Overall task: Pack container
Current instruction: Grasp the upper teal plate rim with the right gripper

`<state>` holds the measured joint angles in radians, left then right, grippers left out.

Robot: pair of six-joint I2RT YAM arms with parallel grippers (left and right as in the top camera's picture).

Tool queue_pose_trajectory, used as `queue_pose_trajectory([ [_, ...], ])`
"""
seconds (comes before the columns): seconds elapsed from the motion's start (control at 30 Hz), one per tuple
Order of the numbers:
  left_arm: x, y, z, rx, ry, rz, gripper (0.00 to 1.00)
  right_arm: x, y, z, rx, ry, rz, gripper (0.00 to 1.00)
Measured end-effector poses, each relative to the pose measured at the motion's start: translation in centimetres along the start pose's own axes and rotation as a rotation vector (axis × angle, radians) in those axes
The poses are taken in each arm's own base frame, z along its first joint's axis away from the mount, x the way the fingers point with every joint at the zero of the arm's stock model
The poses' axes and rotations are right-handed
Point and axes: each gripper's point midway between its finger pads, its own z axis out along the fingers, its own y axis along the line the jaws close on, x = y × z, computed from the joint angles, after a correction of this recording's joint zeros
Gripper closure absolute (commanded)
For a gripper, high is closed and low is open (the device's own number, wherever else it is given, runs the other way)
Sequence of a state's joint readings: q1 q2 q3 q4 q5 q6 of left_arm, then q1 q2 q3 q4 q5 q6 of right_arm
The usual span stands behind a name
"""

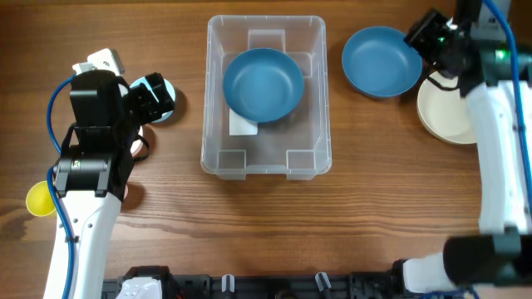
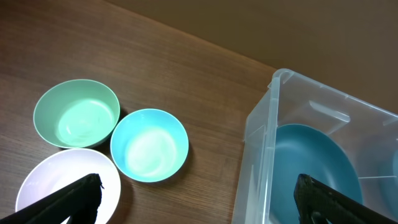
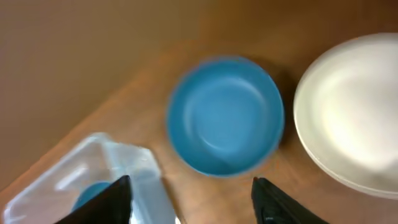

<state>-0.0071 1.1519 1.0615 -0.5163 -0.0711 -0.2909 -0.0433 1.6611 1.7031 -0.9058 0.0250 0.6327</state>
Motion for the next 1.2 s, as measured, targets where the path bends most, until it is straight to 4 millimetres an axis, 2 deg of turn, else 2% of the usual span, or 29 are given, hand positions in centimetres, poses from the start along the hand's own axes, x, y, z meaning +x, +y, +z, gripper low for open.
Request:
queue_pose_trajectory([
  [0.03,0.0,0.0,0.0,0.000,0.000,0.000,0.00,0.5,-0.6,1.3,0.017,0.038,0.015,0.34],
  [0.1,0.0,0.0,0.0,0.000,0.000,0.000,0.00,2.7,-2.2,5.3,0.071,0.156,0.047,0.32],
  [0.17,0.0,0.0,0.0,0.000,0.000,0.000,0.00,5.7,-3.6,9.0,0.130,0.279,0.070,0.32],
  [0.3,0.0,0.0,0.0,0.000,0.000,0.000,0.00,10.2,-5.6,14.0,0.201,0.446,0.104,0.31],
  [0.4,0.0,0.0,0.0,0.000,0.000,0.000,0.00,11.8,-6.3,15.9,0.221,0.495,0.125,0.31],
  [0.67,0.0,0.0,0.1,-0.001,0.002,0.000,0.00,12.2,-6.3,18.3,0.210,0.486,0.169,0.32],
  [0.83,0.0,0.0,0.1,-0.001,0.002,0.000,0.00,13.1,-6.9,19.1,0.242,0.504,0.217,0.40],
  [0.87,0.0,0.0,0.1,-0.001,0.002,0.000,0.00,13.2,-6.9,19.2,0.246,0.505,0.225,0.43],
  [1.13,0.0,0.0,0.1,-0.001,0.002,0.000,0.00,13.4,-6.8,19.3,0.255,0.506,0.247,0.83],
  [1.2,0.0,0.0,0.1,-0.001,0.002,0.000,0.00,13.5,-6.8,19.3,0.258,0.506,0.249,0.90],
])
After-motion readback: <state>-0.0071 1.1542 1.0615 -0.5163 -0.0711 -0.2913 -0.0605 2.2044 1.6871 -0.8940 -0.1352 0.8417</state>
